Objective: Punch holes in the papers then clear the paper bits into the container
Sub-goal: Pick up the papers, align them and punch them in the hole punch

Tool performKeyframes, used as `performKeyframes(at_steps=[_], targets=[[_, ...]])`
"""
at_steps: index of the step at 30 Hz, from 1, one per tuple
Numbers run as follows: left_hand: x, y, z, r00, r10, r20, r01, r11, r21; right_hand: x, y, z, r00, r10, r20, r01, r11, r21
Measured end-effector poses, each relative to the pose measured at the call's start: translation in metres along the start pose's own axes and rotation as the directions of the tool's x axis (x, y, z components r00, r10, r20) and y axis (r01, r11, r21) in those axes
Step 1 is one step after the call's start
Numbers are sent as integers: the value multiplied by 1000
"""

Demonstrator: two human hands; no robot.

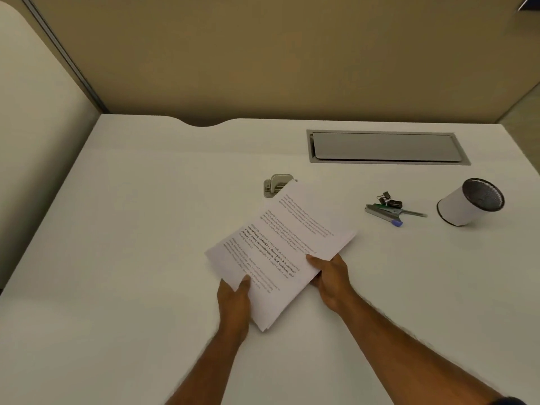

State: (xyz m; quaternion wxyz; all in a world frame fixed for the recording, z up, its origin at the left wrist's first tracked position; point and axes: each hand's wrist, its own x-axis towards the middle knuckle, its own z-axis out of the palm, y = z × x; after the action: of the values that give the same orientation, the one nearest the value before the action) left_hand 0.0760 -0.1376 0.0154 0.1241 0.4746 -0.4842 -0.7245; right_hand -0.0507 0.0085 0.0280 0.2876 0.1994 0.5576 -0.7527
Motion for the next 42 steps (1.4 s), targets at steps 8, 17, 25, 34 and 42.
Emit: performKeyframes(at_steps=[8, 17, 25, 34, 42], targets=[[32, 12, -31, 996, -44, 84, 31, 989, 143, 52, -70, -41, 988, -48, -146, 21, 983, -180], [43, 21, -29, 987, -28, 161, -24, 950, 312, 70, -95, -26, 996, 25, 81, 52, 569, -821], [46, 29, -16, 992, 102, 77, -125, 902, 414, 69, -79, -21, 991, -112, 70, 115, 481, -869], [55, 37, -16, 983, 145, 111, -179, 886, 427, 66, -77, -26, 987, -108, 118, 157, 530, -834], [61, 40, -20, 984, 141, 111, -173, 905, 389, 58, -89, -43, 963, 56, 262, 217, 409, -886]])
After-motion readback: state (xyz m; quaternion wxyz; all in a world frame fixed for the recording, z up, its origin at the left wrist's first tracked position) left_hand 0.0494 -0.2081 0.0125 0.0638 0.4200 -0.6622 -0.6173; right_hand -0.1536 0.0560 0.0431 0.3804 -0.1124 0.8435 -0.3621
